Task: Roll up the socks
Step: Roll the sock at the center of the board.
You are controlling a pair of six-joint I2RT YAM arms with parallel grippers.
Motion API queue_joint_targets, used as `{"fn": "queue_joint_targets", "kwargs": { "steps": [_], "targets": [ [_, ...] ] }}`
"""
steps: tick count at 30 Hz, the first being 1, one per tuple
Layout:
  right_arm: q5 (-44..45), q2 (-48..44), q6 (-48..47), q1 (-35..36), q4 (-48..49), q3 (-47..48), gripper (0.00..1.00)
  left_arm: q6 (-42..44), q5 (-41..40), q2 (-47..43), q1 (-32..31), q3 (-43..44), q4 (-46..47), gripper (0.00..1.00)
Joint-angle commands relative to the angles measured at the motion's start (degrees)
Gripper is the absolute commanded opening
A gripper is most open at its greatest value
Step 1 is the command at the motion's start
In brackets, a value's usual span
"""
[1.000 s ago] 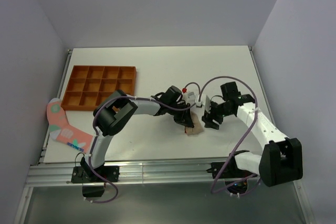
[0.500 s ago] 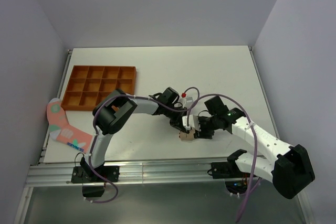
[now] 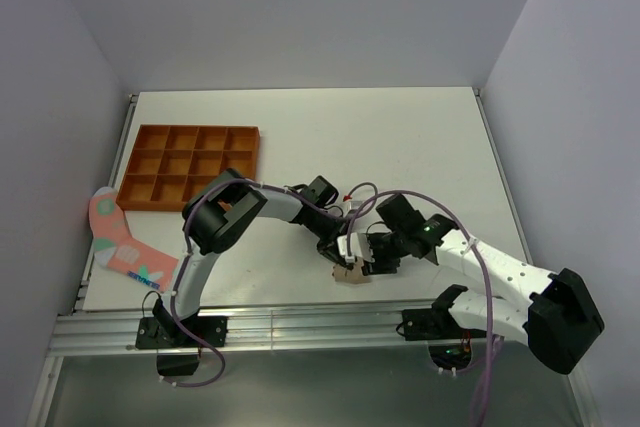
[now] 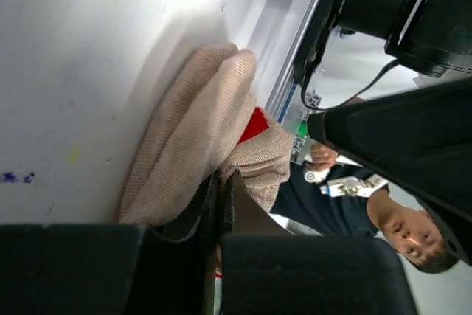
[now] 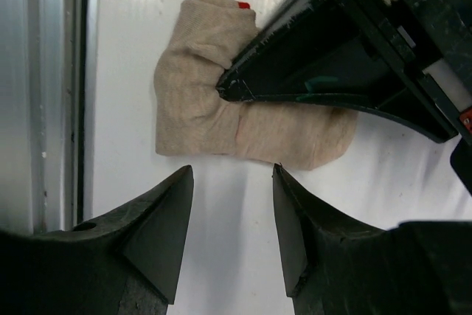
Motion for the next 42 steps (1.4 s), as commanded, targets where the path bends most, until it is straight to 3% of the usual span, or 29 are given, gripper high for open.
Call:
{"fn": "queue_joint_targets", "kwargs": {
  "steps": [1, 21, 27, 34, 37, 42],
  "targets": [
    [0.1, -0.6, 2.6, 3.1, 1.9, 0.0, 0.54, 6.7, -23.4, 8.9, -1.2, -6.2, -12.4, 0.00],
    [5.2, 1.5, 10.9, 15.5, 7.3, -2.8, 0.52, 2.7, -26.6, 7.2, -0.9, -6.9, -11.1, 0.01],
    [8.4, 3.1, 12.7, 16.0, 11.0, -3.8, 0.50, 1.9, -26.0, 6.3, -0.9, -8.0, -9.7, 0.00],
    [10.6, 5.3, 14.2, 16.0, 13.7, -5.2, 0.39, -0.8, -25.0, 4.6, -0.9, -10.0, -6.9, 0.01],
    [10.3, 4.6, 14.4, 15.8, 13.8, -5.6, 0.31, -3.4, -25.4, 2.9, -0.7, -11.4, -4.8, 0.03],
    [5.1, 3.3, 11.4, 11.7, 10.2, -4.7, 0.29, -12.1, -28.2, -2.6, -0.7, -15.5, 1.0, 0.09]
  ]
}}
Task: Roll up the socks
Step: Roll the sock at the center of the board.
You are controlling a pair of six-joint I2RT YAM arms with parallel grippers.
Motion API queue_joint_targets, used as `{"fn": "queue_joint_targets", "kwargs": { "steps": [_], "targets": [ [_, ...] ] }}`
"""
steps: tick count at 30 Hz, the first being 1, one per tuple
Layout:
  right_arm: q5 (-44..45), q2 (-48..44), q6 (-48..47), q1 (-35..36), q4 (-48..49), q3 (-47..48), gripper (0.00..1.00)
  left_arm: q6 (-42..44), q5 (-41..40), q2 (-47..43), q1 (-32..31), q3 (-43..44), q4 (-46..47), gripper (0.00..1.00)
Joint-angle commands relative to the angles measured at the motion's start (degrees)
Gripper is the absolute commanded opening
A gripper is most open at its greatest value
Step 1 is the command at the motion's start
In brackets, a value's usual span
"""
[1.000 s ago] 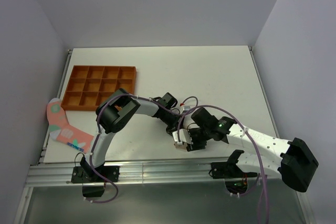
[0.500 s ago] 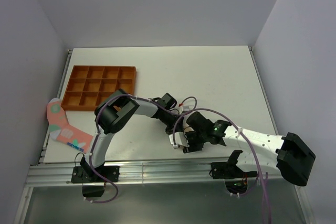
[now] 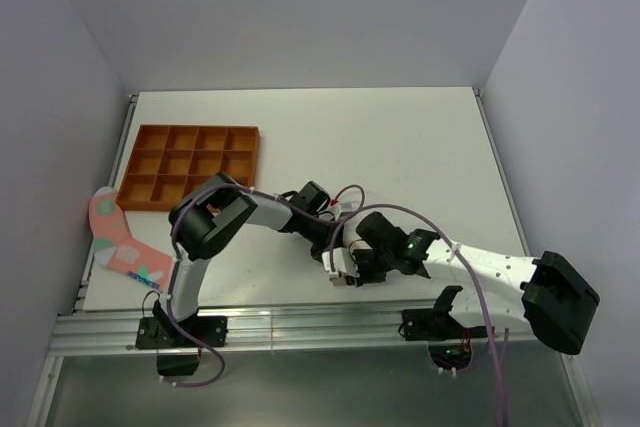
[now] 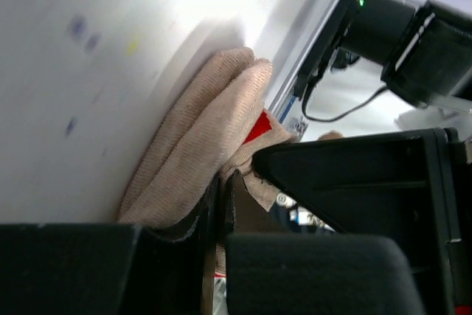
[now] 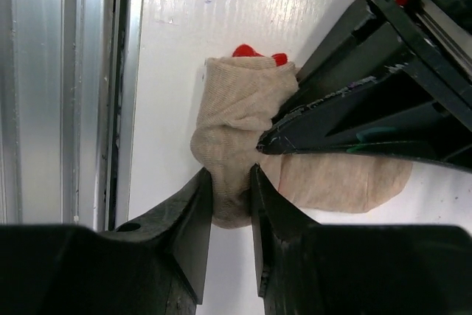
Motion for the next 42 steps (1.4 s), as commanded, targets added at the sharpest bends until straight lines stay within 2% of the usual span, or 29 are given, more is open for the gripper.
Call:
{"fn": "queue_joint_targets", "kwargs": {
  "steps": [1, 6, 14, 22, 26, 31, 42],
  "targets": [
    [-2.2, -0.2, -2.7, -3.7, -3.4, 0.3, 0.29, -3.1, -25.2, 2.3, -0.6, -7.7, -3.8, 0.10],
    [-9.7, 4.4, -8.4, -10.7, -10.2, 4.9, 0.29, -10.6, -31.3, -2.8, -0.9, -11.7, 0.5, 0.11],
    [-15.9, 11.9, -13.6, -14.7, -19.9, 11.6, 0.30, -17.7, -41.0, -9.0, -2.1, -16.5, 8.3, 0.10],
    [-20.8, 27.0, -19.3, -19.9, -30.8, 22.0, 0.30, -20.1, -51.6, -14.3, -6.6, -21.5, 17.4, 0.14],
    [-22.7, 33.7, -22.0, -21.8, -36.6, 27.2, 0.30, -20.0, -55.1, -15.1, -8.5, -23.4, 20.6, 0.17],
    [-23.5, 41.4, -24.0, -23.2, -44.2, 34.4, 0.31, -17.3, -59.6, -17.4, -10.6, -26.7, 26.8, 0.28],
    [-22.5, 49.3, -23.9, -24.1, -49.7, 40.1, 0.31, -8.9, -75.2, -30.9, -14.6, -36.7, 37.9, 0.38]
  ]
}}
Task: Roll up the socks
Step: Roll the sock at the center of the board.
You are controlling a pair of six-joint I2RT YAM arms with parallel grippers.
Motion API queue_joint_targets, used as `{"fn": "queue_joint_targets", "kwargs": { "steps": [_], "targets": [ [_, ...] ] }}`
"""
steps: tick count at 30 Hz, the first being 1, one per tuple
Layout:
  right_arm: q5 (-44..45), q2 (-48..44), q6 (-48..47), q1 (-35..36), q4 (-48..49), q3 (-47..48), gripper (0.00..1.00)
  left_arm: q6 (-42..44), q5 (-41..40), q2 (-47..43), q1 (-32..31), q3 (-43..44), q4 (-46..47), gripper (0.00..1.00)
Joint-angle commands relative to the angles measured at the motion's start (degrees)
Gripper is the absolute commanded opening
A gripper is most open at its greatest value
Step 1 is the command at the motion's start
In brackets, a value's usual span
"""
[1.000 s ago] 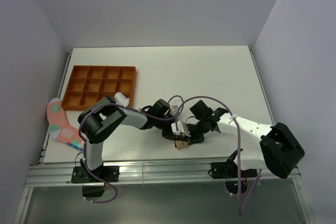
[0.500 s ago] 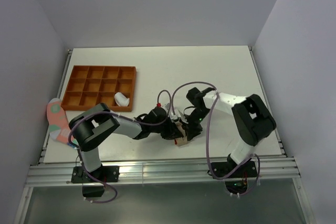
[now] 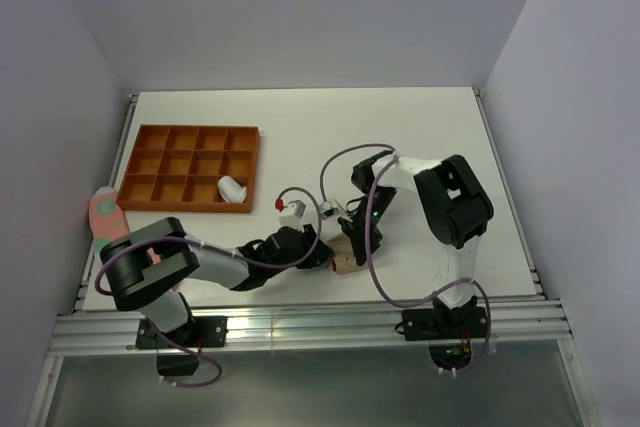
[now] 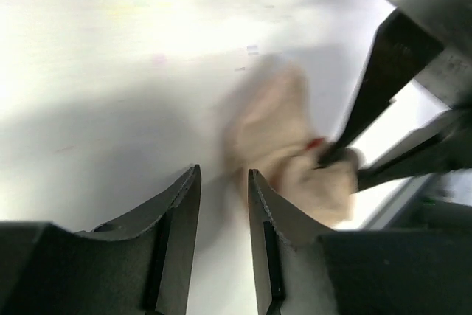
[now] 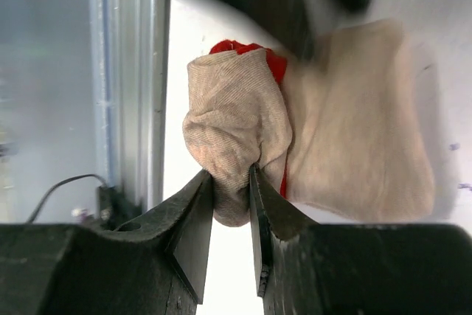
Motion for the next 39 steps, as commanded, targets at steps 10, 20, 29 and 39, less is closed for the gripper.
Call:
{"fn": "queue_joint_targets", "kwargs": {
  "steps": [10, 20, 29, 39],
  "targets": [
    [3.0, 7.4, 5.4, -0.8, -7.1, 7.7, 0.32, 16.1, -17.0, -14.1, -8.2, -7.0, 4.1, 0.39],
    [5.3, 12.2, 10.4, -0.9, -7.1, 12.4, 0.33, 31.3, -7.7, -10.8, -11.7, 1.9, -0.3, 0.45],
    [6.3, 13.8, 12.0, -0.9, -6.7, 14.2, 0.33, 38.4, -2.8, -2.0, -11.6, 9.9, -5.0, 0.45],
    [6.4, 14.0, 11.9, -0.9, -6.6, 13.5, 0.33, 38.0, 0.4, 0.6, -9.3, 8.5, -2.5, 0.46]
  ]
}}
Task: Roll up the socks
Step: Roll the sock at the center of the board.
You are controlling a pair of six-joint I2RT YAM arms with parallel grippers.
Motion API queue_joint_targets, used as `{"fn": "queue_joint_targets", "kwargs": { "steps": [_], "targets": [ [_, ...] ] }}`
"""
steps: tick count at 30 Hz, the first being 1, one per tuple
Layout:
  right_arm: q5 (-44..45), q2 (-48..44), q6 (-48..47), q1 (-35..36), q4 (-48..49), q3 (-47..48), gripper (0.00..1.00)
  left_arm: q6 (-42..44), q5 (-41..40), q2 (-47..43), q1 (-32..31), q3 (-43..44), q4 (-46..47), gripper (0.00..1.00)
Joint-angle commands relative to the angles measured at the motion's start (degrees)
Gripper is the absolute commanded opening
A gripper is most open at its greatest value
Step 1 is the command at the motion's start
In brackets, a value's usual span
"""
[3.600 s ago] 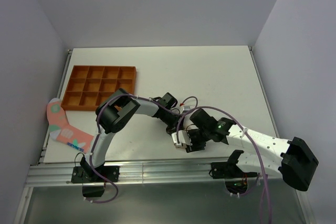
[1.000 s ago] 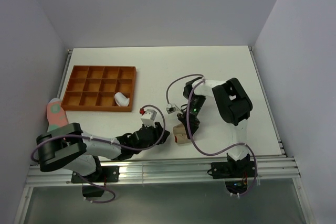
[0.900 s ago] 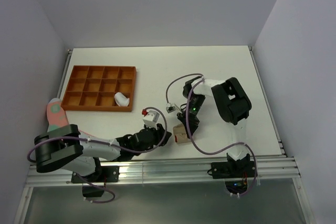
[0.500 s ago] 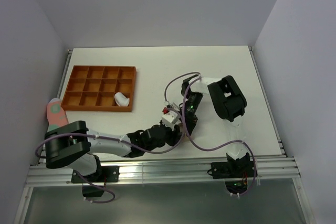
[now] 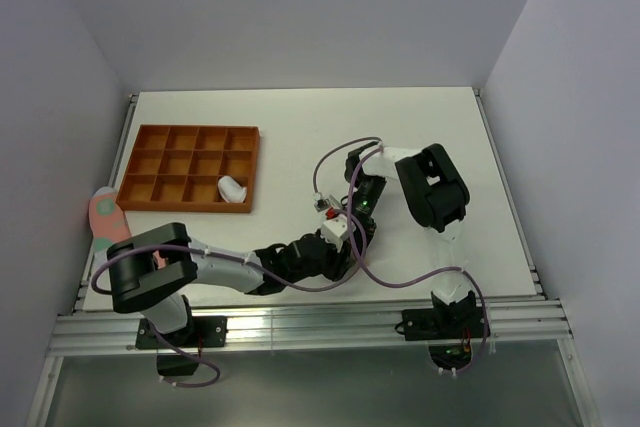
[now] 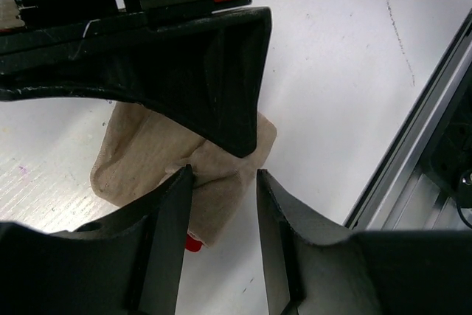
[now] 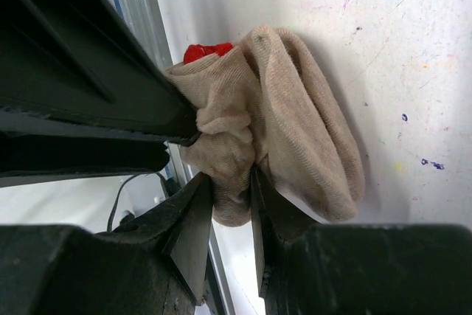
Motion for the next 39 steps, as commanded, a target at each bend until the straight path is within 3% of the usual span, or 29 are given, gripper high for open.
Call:
{"fn": "queue_joint_targets", "kwargs": {
  "steps": [1, 10, 15, 27, 39],
  "targets": [
    [3.4, 1.4, -0.8, -0.4, 3.6, 1.0, 0.33, 1.4, 2.5, 1.4, 0.6, 0.1, 1.2, 0.46],
    [3.3, -0.2, 0.9, -0.4, 6.2, 0.4, 0.35, -1.2, 3.0, 5.7, 0.7, 0.2, 1.0, 0.42],
    [3.3, -2.8, 2.4, -0.4, 9.2, -1.8, 0.40, -3.6, 3.1, 8.8, 0.9, 0.5, 0.9, 0.29],
    [3.2, -10.7, 8.3, -0.4, 17.4, -6.6, 0.57, -7.0, 4.6, 10.7, 0.9, -1.2, -0.3, 0.11],
    [5.6, -24.4, 16.3, -2.3, 28.7, -14.5, 0.67, -12.7, 5.4, 10.5, 1.0, -6.4, 4.0, 0.00]
  ]
}}
